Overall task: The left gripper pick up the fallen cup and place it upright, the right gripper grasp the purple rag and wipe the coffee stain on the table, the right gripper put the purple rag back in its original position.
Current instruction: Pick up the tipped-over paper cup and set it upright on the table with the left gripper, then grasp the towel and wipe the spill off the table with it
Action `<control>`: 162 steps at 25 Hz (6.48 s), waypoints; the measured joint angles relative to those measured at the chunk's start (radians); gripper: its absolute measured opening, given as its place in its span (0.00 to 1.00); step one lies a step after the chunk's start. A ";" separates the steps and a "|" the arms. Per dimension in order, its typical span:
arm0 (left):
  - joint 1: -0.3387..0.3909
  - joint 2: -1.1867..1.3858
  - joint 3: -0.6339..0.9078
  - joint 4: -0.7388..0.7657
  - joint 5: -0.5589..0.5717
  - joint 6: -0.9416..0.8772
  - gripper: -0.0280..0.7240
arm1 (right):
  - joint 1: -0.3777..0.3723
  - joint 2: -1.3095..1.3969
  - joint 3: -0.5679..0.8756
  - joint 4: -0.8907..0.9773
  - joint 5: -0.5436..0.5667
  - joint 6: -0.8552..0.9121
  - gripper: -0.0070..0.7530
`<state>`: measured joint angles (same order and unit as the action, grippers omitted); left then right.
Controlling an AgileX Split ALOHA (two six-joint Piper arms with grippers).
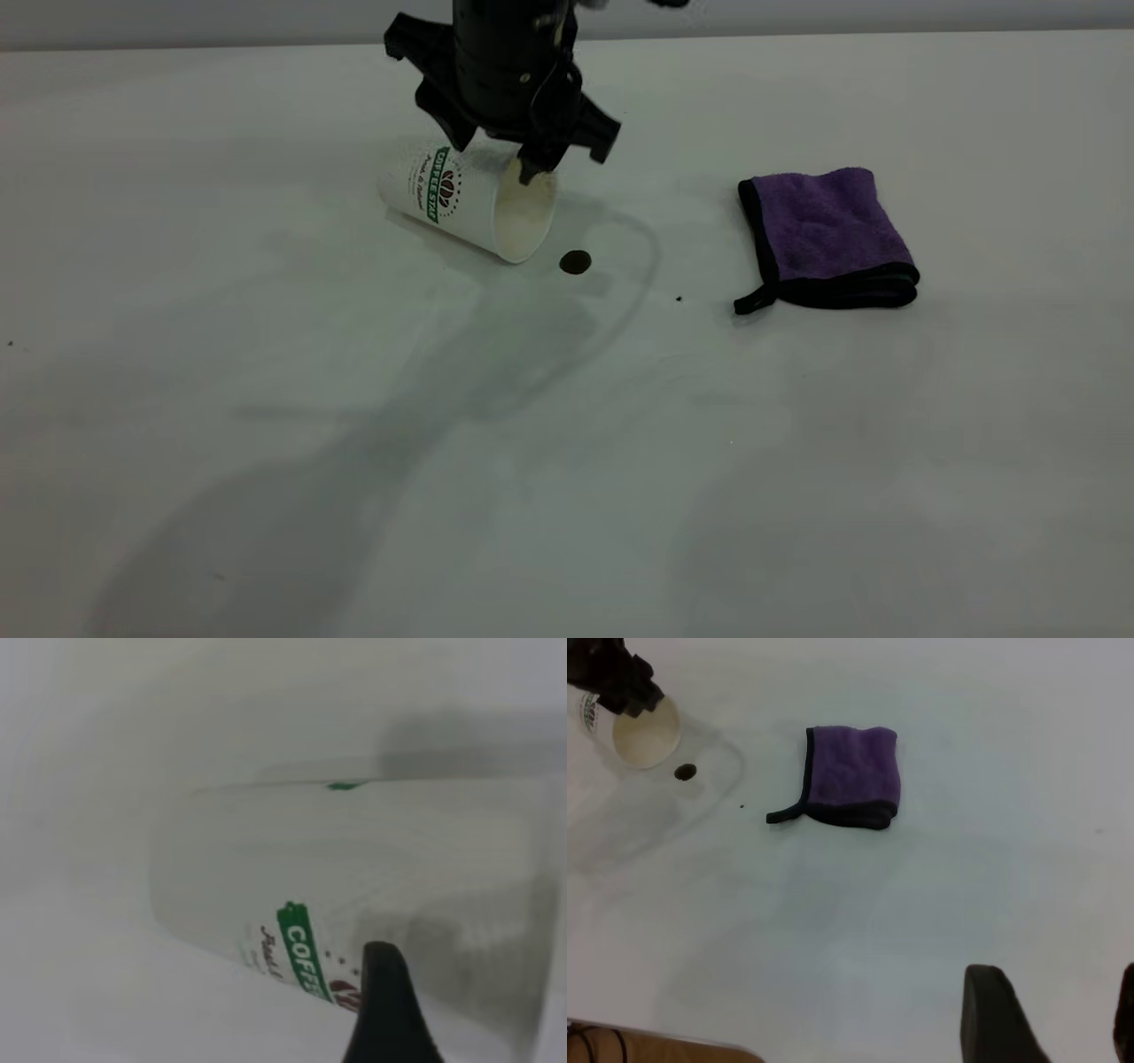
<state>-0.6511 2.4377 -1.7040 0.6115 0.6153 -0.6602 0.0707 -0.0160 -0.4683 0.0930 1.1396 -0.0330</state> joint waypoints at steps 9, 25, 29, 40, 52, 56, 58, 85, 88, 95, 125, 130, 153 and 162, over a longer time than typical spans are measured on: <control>0.000 0.040 0.000 0.059 0.001 -0.053 0.75 | 0.000 0.000 0.000 0.000 0.000 0.000 0.49; 0.001 -0.015 -0.015 0.085 0.227 0.072 0.08 | 0.000 0.000 0.000 0.000 0.000 0.000 0.49; 0.038 -0.065 -0.079 -0.055 0.299 0.266 0.05 | 0.000 0.000 0.000 0.000 0.000 0.000 0.49; 0.355 -0.017 -0.329 -0.711 0.527 0.793 0.05 | 0.000 0.000 0.000 0.000 0.000 0.000 0.49; 0.452 0.106 -0.381 -0.797 0.552 0.850 0.06 | 0.000 0.000 0.000 0.001 0.000 0.000 0.49; 0.449 0.111 -0.386 -0.800 0.552 0.852 0.08 | 0.000 0.000 0.000 0.001 0.000 0.000 0.49; 0.449 0.113 -0.387 -0.800 0.552 0.853 0.12 | 0.000 0.000 0.000 0.001 0.000 0.000 0.49; 0.425 0.029 -0.529 -0.821 0.552 0.878 0.66 | 0.000 0.000 0.000 0.001 0.000 0.000 0.49; 0.409 -0.050 -0.529 -0.821 0.552 0.871 0.66 | 0.000 0.000 0.000 0.001 0.000 0.000 0.49; 0.369 -0.398 -0.437 -0.768 0.552 0.827 0.66 | 0.000 0.000 0.000 0.001 0.000 0.000 0.49; 0.359 -1.701 1.186 -0.703 0.485 0.796 0.66 | 0.000 0.000 0.000 0.001 0.000 0.000 0.49; 0.359 -1.861 1.208 -0.706 0.482 0.795 0.66 | 0.000 0.000 0.000 0.001 0.000 0.000 0.49; 0.609 -2.435 1.209 -0.706 0.509 0.775 0.66 | 0.000 0.000 0.000 0.001 0.000 0.000 0.49; 0.609 -2.457 1.209 -0.706 0.515 0.775 0.66 | 0.000 0.000 0.000 0.031 -0.006 0.006 0.49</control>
<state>-0.0423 -0.0190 -0.4954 -0.0944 1.1307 0.1145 0.0707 -0.0160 -0.4683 0.1241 1.1334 -0.0270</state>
